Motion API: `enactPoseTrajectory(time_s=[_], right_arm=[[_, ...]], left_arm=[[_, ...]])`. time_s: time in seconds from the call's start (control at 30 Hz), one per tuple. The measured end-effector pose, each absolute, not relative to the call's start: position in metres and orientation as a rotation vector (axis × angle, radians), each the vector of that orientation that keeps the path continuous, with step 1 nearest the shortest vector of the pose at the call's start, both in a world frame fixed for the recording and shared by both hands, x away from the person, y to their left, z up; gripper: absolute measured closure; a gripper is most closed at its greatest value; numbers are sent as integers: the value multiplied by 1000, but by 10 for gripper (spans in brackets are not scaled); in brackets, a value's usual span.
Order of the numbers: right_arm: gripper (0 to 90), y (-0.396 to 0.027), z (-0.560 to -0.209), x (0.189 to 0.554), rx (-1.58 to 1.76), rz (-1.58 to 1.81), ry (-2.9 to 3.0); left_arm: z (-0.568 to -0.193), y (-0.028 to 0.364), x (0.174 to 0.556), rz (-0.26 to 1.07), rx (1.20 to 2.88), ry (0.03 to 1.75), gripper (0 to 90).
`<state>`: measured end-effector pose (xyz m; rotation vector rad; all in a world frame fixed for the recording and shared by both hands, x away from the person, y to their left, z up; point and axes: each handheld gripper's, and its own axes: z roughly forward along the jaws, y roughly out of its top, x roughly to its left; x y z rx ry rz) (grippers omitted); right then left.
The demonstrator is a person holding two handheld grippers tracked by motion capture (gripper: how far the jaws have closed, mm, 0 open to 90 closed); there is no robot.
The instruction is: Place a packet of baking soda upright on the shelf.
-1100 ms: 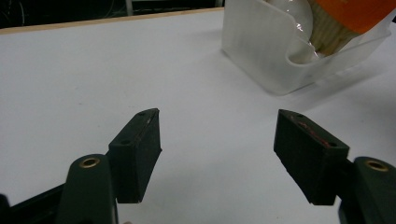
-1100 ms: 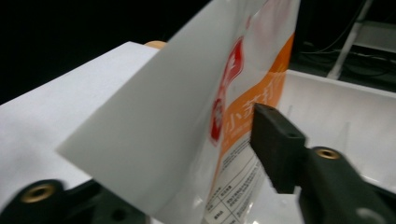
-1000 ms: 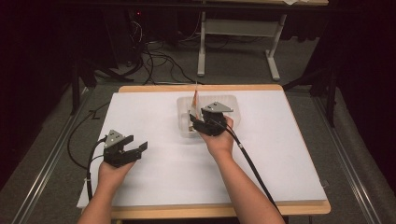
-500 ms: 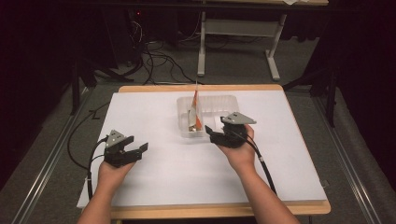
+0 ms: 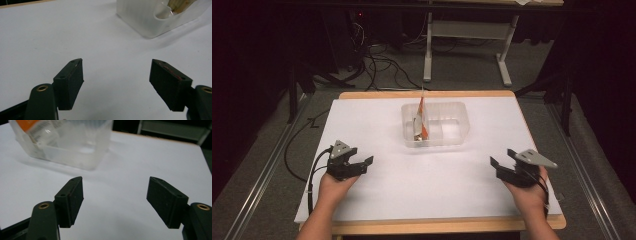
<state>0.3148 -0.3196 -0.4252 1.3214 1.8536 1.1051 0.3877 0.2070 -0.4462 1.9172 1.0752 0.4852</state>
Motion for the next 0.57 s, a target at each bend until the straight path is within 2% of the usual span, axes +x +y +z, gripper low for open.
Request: enactPoseTrajectory(time_s=[0.1,0.2,0.57], right_arm=[[302,-344,-434,299,1395,1079,1841],[301,-348,-431,299,1396,1108,1820],[279,-331,-430,301,1350,1113,1861]], left_arm=[[-447,203,386,488,1928,1071,271],[-447,200,385,489,1933,1074,270],[-444,197,383,511,1912,1088,235]])
